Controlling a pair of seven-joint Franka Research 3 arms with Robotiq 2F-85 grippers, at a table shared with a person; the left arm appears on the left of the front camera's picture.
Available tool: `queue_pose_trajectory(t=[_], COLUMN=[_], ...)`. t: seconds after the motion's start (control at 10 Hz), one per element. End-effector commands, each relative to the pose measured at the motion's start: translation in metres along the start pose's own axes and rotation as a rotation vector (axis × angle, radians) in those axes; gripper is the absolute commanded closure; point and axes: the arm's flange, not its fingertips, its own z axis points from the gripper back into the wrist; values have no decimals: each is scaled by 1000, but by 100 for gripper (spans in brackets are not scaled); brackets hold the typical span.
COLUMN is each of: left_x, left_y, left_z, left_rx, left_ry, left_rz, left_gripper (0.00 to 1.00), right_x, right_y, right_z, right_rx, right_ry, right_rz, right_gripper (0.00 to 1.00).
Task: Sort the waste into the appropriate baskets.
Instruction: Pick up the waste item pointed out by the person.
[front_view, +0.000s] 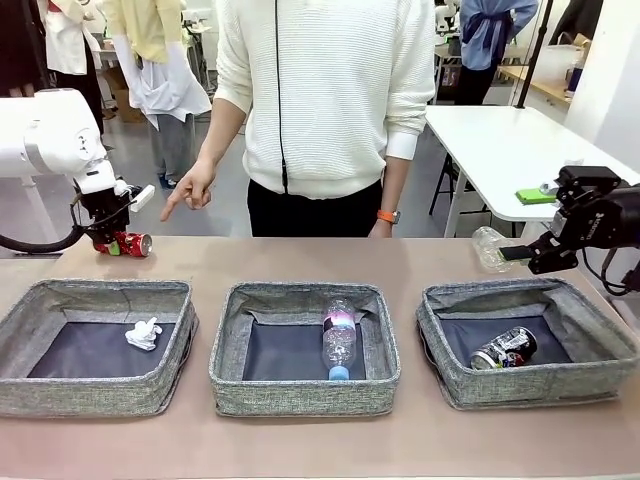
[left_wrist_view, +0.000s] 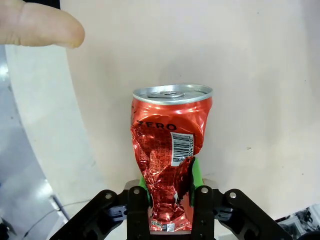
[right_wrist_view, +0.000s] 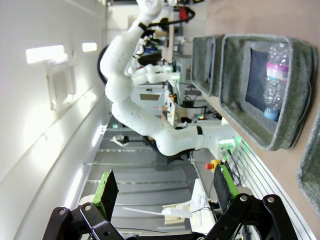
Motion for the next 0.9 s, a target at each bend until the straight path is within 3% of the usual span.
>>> queue_pose_trajectory(t=[0.0,0.1,0.2,0.3,0.4,0.6,0.8], left_x=[11,29,60,89,115,157,191], left_y=[-11,-28,-49,-79,-119,-183,-223], left_z=[22,52,93,126,150,175,198], left_rx=[-91,-145,-228,-106,-16,24,111], left_ry=[-27,-39,-86,-101,-92,-124,-159], left_rz=[89,207,574,773,815,771,1078], left_gripper=[100,100,100,100,100,100,100], right_x=[0,0,0,0,0,0,0], right_y=[2,2,2,2,2,2,2], right_z=[1,1,1,1,1,1,1], right_rx=[13,13,13,13,13,13,13], right_ry=[6,6,6,6,6,6,6], right_rz=[18,18,18,18,18,18,18], right_gripper=[0,0,0,0,0,0,0])
